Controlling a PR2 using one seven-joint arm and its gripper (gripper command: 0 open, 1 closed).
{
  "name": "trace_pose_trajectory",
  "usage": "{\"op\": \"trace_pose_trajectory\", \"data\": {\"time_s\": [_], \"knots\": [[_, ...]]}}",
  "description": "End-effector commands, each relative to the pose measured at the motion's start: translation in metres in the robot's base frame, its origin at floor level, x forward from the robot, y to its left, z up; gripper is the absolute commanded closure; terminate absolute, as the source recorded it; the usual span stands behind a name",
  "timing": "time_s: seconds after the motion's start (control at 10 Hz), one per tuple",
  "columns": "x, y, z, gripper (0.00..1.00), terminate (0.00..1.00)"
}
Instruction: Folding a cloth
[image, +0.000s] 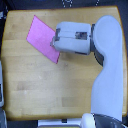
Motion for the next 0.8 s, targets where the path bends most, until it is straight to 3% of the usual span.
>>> {"op": "trace_pose_trajectory", "data": {"time_s": [0.0,0.7], "knots": [[0.002,-0.004,0.001,1.0,0.0],[-0.013,0.006,-0.006,1.0,0.0]]}}
